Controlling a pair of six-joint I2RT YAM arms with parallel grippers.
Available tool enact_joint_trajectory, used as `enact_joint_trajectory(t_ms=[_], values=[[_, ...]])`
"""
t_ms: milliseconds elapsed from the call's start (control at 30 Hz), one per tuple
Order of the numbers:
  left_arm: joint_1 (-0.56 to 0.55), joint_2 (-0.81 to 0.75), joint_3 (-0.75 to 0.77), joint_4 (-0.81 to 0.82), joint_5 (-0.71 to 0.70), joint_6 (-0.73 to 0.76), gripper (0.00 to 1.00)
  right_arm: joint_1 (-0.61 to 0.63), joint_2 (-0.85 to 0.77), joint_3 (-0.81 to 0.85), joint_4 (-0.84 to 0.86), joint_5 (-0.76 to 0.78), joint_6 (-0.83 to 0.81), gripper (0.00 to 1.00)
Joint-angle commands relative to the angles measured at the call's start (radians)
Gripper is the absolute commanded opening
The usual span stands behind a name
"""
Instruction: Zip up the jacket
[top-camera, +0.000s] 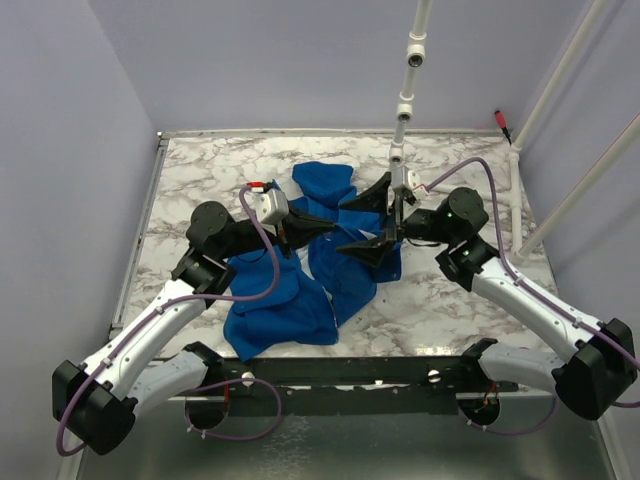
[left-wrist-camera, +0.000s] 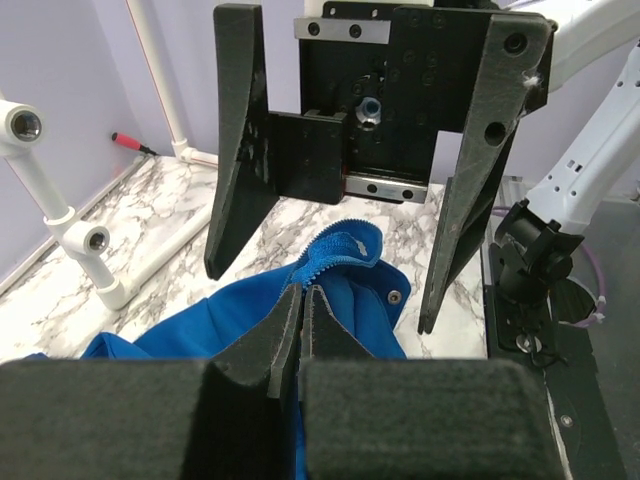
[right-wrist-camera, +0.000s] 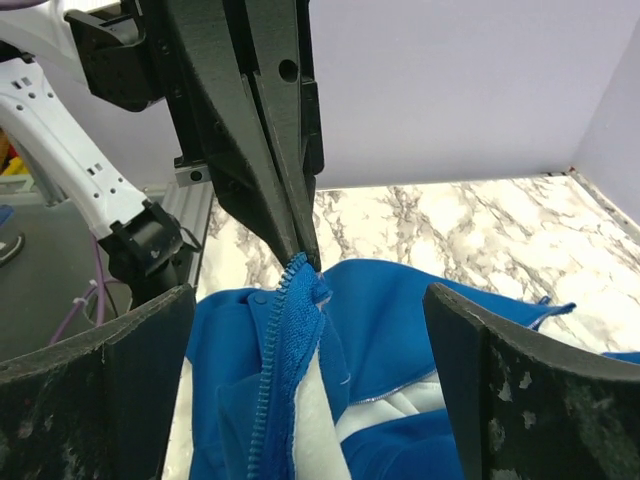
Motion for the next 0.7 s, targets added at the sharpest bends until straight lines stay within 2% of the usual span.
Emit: enact_joint_trajectory(t_ms=[0, 333, 600, 667], values=[[0.007, -0.023, 0.006, 0.018, -0.021, -0.013, 0.0, 0.0, 0.054, 0.013, 0.159, -0.081, 0.061, 1.0], [0.007, -0.022, 0.02, 0.018, -0.04, -0.026, 0.0, 0.0, 0.133, -0.117, 0.604, -0.155, 0.33, 0.8], [0.012, -0.029, 0.023, 0.019, -0.055, -0.024, 0.0, 0.0, 0.138, -0.148, 0.696, -0.142, 0.383, 0.68], [0.014, -0.031, 0.022, 0.019, -0.056, -0.024, 0.0, 0.001, 0.142, -0.145, 0.705, -0.146, 0.392, 0.61]])
